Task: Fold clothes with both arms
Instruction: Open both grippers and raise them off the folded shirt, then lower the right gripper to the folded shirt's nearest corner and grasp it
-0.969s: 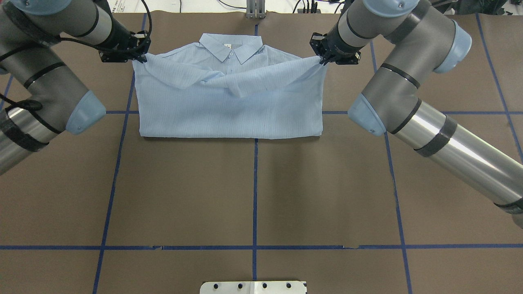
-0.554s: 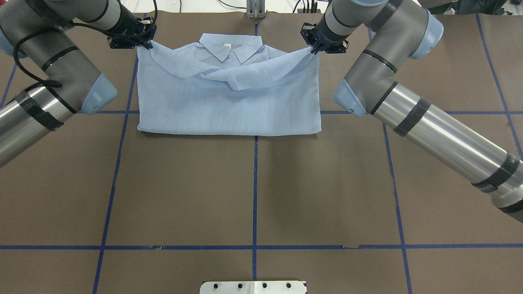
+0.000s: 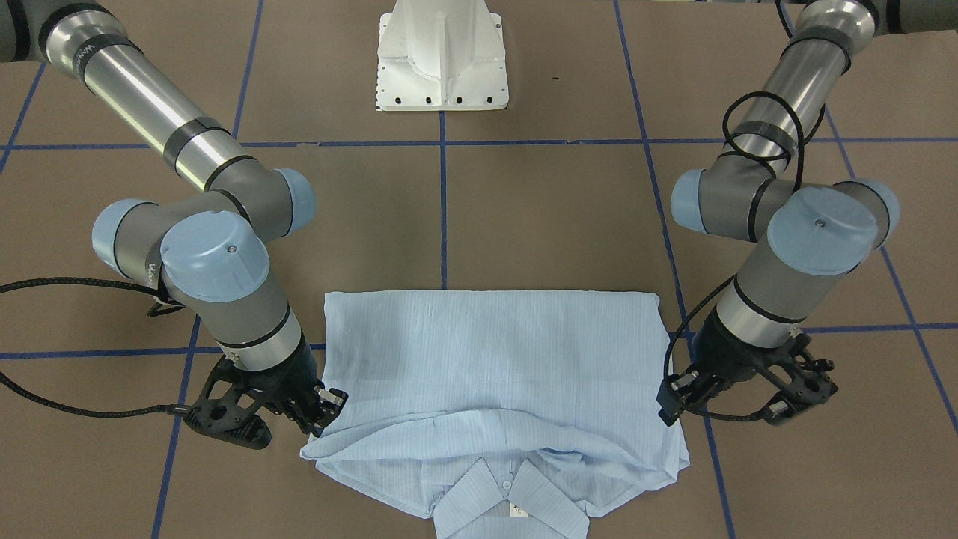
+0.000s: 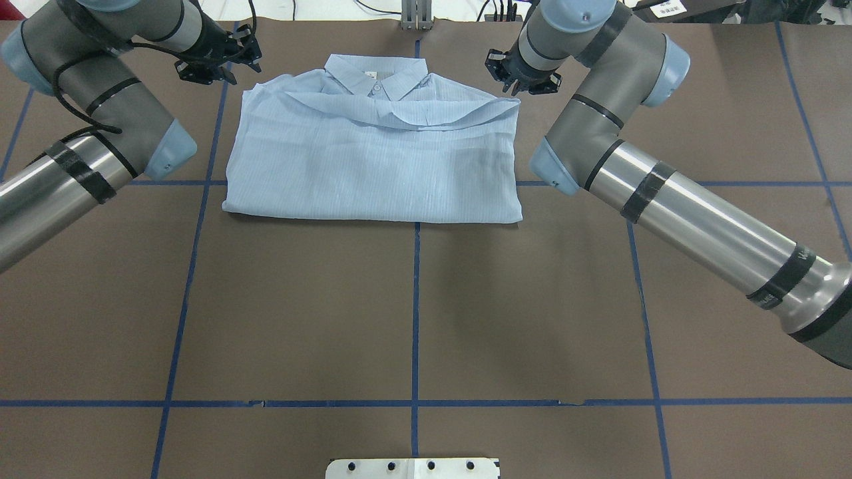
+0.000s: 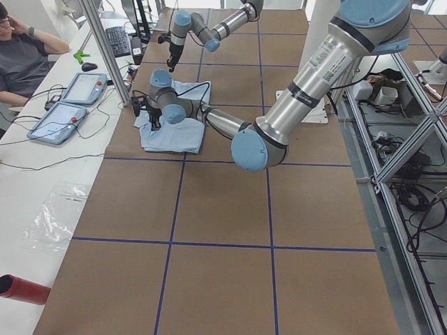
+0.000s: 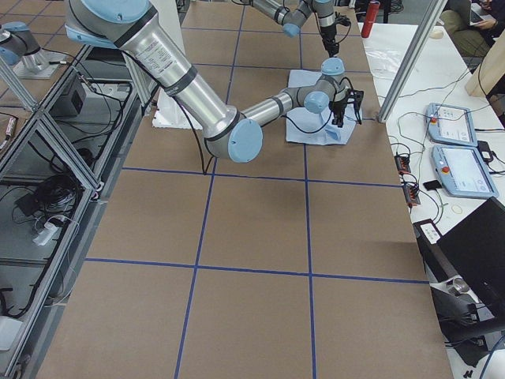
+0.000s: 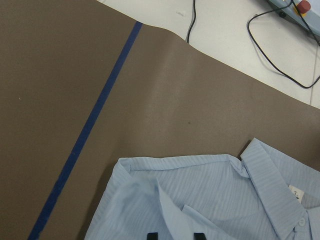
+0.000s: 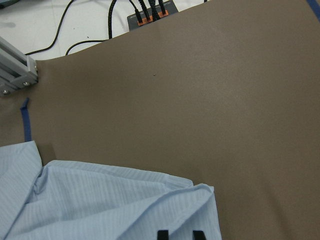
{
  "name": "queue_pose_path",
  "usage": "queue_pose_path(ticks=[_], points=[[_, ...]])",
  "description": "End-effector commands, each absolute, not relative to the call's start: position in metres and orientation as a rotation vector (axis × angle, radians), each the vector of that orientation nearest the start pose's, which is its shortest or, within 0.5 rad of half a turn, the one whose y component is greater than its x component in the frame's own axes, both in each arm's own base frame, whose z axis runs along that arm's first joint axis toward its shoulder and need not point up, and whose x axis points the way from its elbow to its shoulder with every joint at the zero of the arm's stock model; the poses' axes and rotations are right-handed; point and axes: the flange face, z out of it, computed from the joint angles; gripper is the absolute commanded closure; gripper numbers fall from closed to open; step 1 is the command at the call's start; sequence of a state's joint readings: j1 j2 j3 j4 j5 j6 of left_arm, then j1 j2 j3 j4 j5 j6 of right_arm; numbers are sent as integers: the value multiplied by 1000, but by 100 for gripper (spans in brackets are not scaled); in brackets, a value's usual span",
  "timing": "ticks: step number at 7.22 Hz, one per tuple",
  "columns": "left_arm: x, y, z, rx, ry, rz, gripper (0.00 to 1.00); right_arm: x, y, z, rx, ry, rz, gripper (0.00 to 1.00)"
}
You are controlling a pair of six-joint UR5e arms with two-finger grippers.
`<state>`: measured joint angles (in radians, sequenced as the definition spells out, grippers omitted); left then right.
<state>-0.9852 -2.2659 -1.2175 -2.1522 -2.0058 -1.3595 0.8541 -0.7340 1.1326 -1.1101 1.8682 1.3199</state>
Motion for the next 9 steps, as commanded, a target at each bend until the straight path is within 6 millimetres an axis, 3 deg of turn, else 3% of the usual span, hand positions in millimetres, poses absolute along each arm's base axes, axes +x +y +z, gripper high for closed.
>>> queue_pose_path(ticks=[1, 2, 3, 5, 7, 9], points=[[348, -693, 332, 181, 993, -505, 0, -426, -636, 315, 224, -919, 328, 0], [342, -686, 321, 189, 1010, -502, 0, -429, -603, 322, 210, -941, 294, 0], [334, -672, 315, 197, 1034, -493, 0, -443, -579, 314, 196, -957, 262, 0], [327, -657, 310, 176, 1065, -500, 0, -480, -541, 331, 145, -940, 224, 0], [324, -652, 296, 174, 1074, -511, 0, -498, -526, 344, 121, -920, 202, 3], [320, -648, 287, 171, 1072, -516, 0, -506, -521, 349, 108, -911, 190, 27]])
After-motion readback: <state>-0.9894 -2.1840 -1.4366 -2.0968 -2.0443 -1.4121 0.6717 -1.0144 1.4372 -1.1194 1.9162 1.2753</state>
